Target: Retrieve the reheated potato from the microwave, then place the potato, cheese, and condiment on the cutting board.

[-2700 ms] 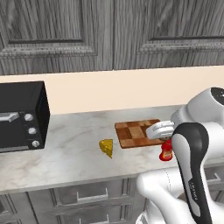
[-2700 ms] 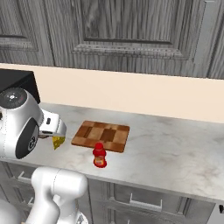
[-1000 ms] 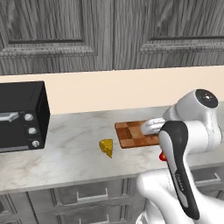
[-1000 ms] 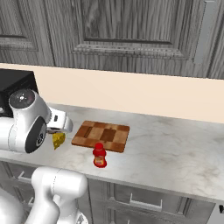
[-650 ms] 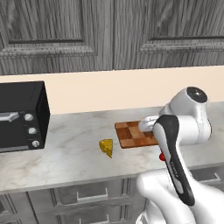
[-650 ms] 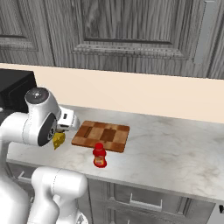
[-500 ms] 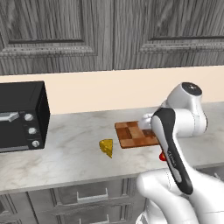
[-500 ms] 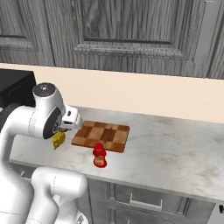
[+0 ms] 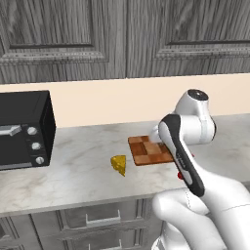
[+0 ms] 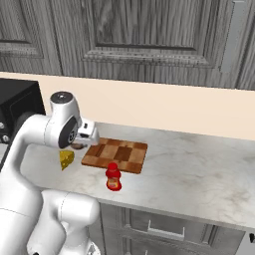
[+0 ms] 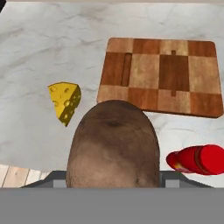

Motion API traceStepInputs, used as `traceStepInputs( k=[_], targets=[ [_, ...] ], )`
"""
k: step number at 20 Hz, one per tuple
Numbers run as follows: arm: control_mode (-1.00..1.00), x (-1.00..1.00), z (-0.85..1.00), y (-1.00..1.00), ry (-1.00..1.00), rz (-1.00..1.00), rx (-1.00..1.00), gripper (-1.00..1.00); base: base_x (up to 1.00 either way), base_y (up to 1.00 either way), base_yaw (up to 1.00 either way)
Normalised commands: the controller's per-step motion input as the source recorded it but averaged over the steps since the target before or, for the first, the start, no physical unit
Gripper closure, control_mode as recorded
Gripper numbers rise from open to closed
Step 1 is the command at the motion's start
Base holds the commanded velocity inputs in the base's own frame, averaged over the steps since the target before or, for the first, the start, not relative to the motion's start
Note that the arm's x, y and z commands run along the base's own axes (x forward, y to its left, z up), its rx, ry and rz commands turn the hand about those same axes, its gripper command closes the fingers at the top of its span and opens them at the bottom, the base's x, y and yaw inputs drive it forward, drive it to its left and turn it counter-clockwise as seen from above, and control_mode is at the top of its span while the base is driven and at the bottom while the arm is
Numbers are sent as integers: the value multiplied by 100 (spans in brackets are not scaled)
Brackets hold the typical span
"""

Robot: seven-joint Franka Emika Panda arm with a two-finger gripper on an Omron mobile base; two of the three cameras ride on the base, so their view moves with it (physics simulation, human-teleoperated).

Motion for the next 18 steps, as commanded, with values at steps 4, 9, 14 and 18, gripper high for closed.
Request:
traceStepInputs(
  k=[4, 9, 14, 18],
  targets=[
    [-100, 39, -36, 3, -2, -1, -2, 100, 0, 0, 0],
    [-100, 40, -34, 19, -2, 0, 0, 100, 0, 0, 0],
    [-100, 47, -34, 8, -1, -1, 0, 100, 0, 0, 0],
    [-100, 43, -36, 0, 0, -1, 0, 100, 0, 0, 0]
  ],
)
